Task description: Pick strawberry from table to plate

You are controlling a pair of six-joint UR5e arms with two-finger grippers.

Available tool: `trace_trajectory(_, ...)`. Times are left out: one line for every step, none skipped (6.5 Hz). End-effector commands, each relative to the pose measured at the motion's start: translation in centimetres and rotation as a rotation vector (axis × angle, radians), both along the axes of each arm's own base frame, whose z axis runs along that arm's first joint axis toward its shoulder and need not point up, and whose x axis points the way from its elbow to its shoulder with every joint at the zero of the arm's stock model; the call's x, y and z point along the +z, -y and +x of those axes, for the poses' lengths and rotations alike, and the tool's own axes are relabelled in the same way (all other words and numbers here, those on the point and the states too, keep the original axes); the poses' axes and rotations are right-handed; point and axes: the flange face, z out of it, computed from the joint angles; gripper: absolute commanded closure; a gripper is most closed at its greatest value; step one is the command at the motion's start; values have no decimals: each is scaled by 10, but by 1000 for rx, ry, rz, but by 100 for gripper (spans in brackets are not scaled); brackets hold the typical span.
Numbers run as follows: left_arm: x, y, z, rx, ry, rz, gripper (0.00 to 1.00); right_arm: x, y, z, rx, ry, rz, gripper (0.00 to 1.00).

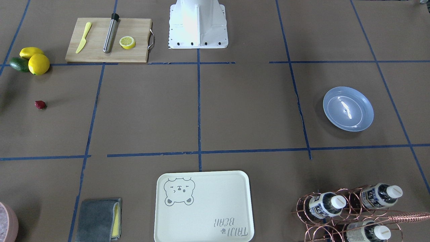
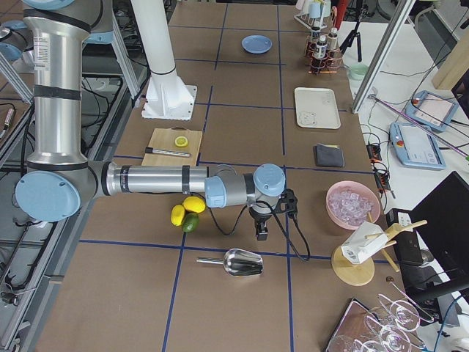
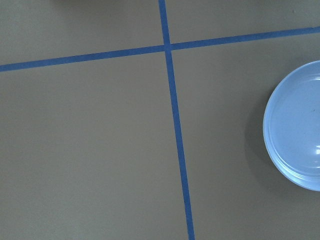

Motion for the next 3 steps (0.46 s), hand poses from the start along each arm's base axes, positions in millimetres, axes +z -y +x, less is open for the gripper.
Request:
trace_trajectory(-1,7,2,55,-9,69,0,1,0,0,1,1,-3,0)
trace_trajectory(0,6,1,56,-8,64,0,4,0,0,-3,-1,-4,0)
trace_trajectory(-4,6,2,63,-1,80,0,2,0,0,-3,-1,-1,0)
